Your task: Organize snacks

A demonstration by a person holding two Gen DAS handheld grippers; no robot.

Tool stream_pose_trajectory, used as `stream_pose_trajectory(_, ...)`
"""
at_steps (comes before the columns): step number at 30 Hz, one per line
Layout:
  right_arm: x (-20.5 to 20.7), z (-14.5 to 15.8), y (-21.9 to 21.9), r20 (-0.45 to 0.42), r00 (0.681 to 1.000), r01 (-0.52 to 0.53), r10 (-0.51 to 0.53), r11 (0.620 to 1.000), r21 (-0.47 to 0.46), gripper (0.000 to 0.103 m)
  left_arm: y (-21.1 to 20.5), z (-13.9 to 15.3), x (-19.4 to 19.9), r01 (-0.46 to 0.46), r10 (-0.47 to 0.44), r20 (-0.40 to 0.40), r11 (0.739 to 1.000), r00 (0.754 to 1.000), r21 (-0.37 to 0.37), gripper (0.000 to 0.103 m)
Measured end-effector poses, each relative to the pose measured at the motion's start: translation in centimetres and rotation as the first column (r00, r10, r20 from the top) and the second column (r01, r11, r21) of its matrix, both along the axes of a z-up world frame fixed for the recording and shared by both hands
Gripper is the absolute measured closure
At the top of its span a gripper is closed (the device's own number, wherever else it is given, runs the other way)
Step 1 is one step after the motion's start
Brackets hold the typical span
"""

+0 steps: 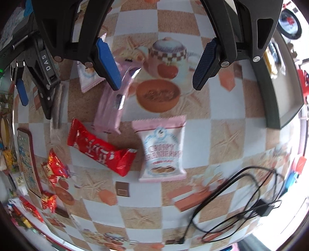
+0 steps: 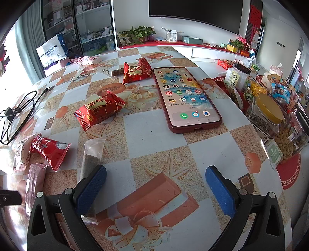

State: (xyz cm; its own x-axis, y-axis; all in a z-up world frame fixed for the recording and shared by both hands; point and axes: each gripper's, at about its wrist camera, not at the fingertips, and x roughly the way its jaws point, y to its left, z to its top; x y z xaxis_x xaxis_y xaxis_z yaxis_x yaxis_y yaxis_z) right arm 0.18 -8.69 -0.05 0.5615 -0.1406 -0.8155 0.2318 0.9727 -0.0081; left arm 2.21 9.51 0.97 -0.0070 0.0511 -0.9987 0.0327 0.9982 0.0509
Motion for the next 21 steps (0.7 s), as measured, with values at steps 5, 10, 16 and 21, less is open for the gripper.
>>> stream_pose_trajectory(5, 0.0, -0.4, 0.0, 0.000, 1.000, 0.006, -0.006, 1.000, 0.000, 0.000, -0.7, -0.5, 2.1, 0.070, -0.070, 0.000, 0.996, 0.998, -0.055, 0.022)
stream_pose_trajectory(10, -0.1, -0.5, 0.2, 0.000, 1.000, 0.008, -0.008, 1.000, -0.003, 0.000, -0.6, 0.1, 3.3, 0.093, -0.093, 0.005, 0.991, 0.996, -0.096, 0.022)
stream_pose_trajectory(16, 1.5, 0.0, -0.4, -0.150, 0.985, -0.082, 0.089, 0.995, 0.056, 0.000, 0.2, -0.7, 4.4, 0.116, -0.121, -0.031, 0.984, 0.992, -0.132, 0.022)
stream_pose_trajectory(21, 3.3, 0.3, -1.6, -0.324, 0.924, -0.151, 0.203, 0.972, 0.178, 0.000, -0.6, -1.4, 4.9, 0.127, -0.132, -0.027, 0.982, 0.991, -0.141, 0.022)
